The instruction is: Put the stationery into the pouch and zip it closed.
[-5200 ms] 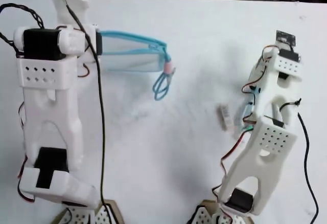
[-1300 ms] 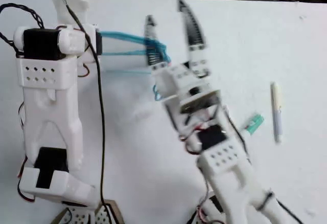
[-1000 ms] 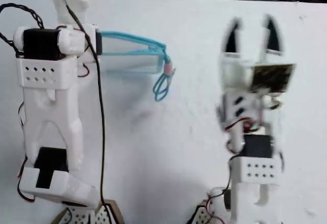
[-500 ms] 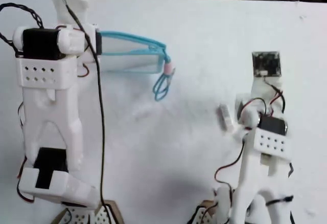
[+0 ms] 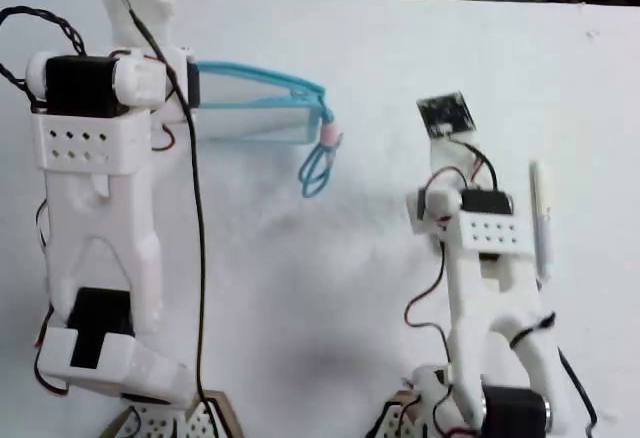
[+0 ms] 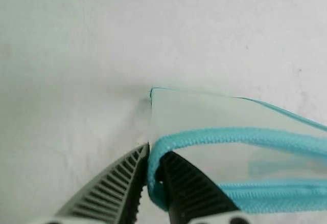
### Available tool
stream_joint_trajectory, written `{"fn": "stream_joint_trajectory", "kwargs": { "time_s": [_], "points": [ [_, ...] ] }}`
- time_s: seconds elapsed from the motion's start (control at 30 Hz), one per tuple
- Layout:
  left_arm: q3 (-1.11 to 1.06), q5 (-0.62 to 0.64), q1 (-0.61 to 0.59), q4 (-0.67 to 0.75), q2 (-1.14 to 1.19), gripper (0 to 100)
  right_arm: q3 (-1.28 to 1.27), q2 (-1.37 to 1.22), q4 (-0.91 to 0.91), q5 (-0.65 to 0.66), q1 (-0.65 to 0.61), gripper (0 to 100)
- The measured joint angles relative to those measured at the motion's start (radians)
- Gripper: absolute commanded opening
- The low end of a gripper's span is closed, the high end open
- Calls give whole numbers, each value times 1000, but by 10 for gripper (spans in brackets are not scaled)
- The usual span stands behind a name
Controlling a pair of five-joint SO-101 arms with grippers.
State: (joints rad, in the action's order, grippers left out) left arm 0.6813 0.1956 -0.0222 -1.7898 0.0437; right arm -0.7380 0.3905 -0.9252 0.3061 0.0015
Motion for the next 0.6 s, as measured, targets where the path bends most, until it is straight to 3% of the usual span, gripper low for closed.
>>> {"fn": "stream_joint_trajectory", "kwargs": {
  "time_s": [0.3,0.6],
  "points": [
    [0,0,0,0,0,23,152,-315,-11,0,46,212],
    [0,0,0,0,0,23,163,-400,-51,0,51,211]
  ]
}}
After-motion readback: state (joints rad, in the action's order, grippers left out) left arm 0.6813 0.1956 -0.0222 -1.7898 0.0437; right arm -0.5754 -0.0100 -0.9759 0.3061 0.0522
